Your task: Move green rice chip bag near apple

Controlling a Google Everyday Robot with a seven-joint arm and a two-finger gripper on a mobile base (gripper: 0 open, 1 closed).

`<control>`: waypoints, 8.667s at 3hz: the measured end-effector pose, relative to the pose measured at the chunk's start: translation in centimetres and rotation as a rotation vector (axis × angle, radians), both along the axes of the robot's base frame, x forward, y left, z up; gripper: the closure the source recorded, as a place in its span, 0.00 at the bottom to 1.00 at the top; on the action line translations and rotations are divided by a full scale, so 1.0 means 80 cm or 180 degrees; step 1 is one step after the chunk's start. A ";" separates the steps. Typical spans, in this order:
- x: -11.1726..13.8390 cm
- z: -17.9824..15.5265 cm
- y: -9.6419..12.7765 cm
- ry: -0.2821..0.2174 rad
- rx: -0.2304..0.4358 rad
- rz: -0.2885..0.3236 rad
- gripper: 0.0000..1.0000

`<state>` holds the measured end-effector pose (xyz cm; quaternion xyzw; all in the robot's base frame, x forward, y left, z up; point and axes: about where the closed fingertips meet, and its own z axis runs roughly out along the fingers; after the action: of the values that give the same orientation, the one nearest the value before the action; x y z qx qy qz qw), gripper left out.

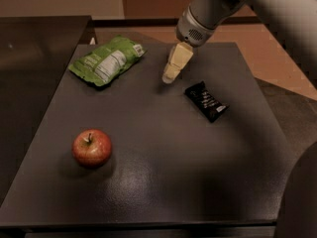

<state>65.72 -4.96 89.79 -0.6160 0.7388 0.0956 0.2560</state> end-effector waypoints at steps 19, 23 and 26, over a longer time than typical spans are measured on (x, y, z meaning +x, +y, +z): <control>-0.085 -0.012 0.176 0.0763 0.0523 -0.0003 1.00; -0.154 -0.015 0.202 0.0871 0.0469 0.0038 0.59; -0.158 -0.014 0.206 0.0869 0.0458 0.0064 0.00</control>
Offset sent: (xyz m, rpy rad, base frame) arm 0.0499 0.0844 -0.0111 0.1488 -0.0447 -0.0141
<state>53.06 11.55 88.64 -0.5848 0.7517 0.2337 0.1957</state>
